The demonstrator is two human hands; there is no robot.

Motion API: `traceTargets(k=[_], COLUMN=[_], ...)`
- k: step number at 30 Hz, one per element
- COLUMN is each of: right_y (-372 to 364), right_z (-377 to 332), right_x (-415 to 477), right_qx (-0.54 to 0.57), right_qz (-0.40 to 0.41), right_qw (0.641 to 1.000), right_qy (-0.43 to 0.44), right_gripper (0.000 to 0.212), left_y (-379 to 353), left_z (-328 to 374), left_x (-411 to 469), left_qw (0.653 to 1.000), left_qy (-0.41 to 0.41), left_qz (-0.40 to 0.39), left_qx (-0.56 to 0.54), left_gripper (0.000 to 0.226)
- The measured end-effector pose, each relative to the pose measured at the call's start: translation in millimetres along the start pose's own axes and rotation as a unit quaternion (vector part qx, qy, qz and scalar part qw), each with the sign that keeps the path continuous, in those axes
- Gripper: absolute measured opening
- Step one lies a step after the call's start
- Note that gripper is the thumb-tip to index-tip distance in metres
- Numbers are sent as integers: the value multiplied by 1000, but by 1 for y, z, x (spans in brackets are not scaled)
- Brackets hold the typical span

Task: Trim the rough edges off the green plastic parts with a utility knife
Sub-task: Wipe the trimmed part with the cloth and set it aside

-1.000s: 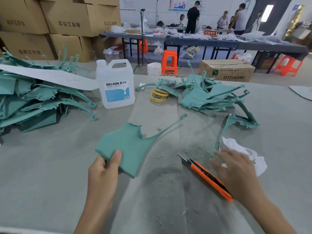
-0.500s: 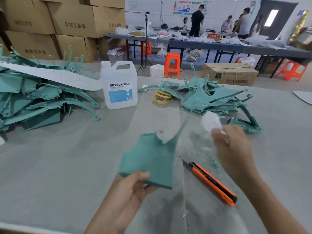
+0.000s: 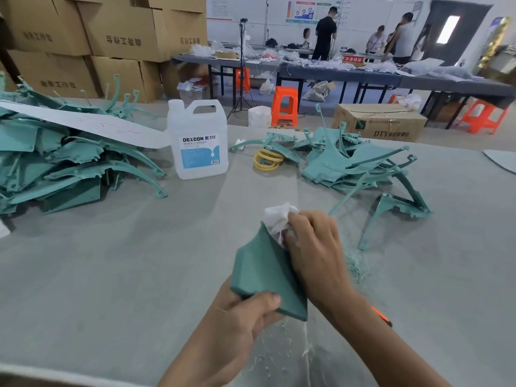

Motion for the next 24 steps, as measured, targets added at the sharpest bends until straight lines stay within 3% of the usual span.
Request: traceTargets(k=[7,10,12,15,17,19,22,24], right_y=[5,13,17,32,44,48,17,-4], right_z=[16,55,84,99,106,104,56,16], right_x=[-4,7,14,24,25,14,-14,-29], right_qx=[14,-103,-207,-214,-104,71,326,442], right_qz=[60,67,55,60,74,90,-16,-131], right_qw=[998,992,977,975,986,967,896,824], right_qy=[7,-6,-10,-6,-110,-228,-300,-329], right_gripper=[6,5,20,18,12,7,32,56], left_y=[9,24,31,28,26,17,-3,-20], left_z=[-7,-13,-15,-7,8,31,55,59], left_x=[-1,-12,-20,-27,-28,-30,-30,-25], left_qw=[999,998,995,988,964,910,827,754], left_qy=[17,36,37,15,-36,-112,-174,-221], left_qz=[39,53,62,65,99,133,149,120], left_qx=[-25,19,71,142,246,376,513,607], left_gripper=[53,52,56,55,53,64,77,84])
Point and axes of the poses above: each hand's wrist, its own x-axis towards the middle knuckle, its own y-axis out of the back of the hand, z = x × y, the point moved 10 cm from there along x, towards the middle knuckle, and after that the axes turned 3 degrees about -z, right-handed, at the moved point
